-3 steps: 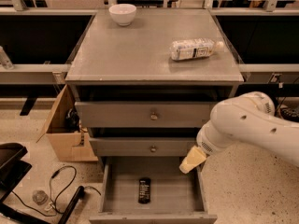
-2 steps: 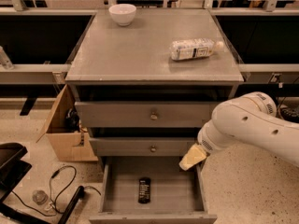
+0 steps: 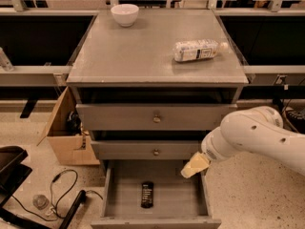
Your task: Pick rxbar chocolate from bottom drawer and place on counter
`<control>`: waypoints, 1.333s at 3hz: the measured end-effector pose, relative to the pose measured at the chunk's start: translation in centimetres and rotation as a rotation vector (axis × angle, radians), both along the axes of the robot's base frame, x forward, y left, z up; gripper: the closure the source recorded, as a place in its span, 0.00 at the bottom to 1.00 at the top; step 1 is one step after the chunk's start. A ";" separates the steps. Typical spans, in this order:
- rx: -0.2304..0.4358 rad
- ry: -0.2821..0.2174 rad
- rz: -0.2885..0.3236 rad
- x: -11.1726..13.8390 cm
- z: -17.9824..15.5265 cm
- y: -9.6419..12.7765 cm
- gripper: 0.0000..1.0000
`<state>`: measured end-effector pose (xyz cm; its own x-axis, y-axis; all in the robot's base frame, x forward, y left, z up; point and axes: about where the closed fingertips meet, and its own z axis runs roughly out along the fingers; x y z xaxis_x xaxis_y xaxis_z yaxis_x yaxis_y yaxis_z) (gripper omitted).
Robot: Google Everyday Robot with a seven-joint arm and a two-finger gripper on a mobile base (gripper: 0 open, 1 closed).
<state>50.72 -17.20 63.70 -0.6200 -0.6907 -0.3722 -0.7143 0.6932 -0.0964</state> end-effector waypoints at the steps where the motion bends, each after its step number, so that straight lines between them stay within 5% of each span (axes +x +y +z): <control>1: 0.083 0.011 0.024 1.7 -6.9 3.9 0.00; 2: 0.117 0.025 -0.007 3.9 -13.7 7.3 0.00; 3: 0.126 0.031 -0.107 7.6 -18.5 8.8 0.00; 4: 0.114 0.097 -0.281 9.4 -22.3 10.0 0.00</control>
Offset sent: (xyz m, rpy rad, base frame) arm 0.0998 0.1309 -0.2248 0.2617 0.0350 -0.3302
